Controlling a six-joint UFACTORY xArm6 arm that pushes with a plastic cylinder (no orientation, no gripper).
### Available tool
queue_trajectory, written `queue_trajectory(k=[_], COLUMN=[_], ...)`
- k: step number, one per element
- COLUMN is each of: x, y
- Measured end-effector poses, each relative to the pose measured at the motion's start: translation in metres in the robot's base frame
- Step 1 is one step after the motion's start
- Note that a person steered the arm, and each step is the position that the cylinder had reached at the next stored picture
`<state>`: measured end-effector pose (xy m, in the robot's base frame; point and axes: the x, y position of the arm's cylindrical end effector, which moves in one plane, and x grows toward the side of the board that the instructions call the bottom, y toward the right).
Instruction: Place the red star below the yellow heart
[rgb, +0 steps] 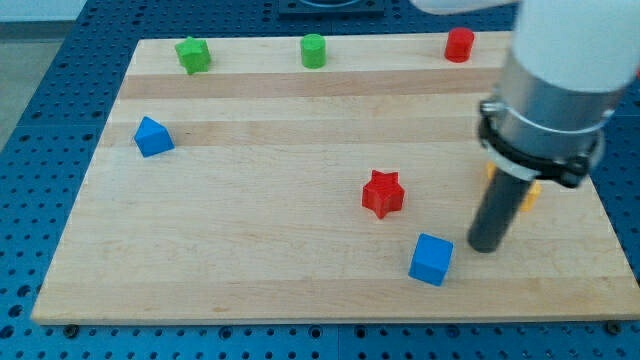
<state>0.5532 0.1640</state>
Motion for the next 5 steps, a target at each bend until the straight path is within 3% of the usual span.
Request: queue_trajectory(k=[2,5], x=[0.038,0.039], y=[-0.004,-0.035])
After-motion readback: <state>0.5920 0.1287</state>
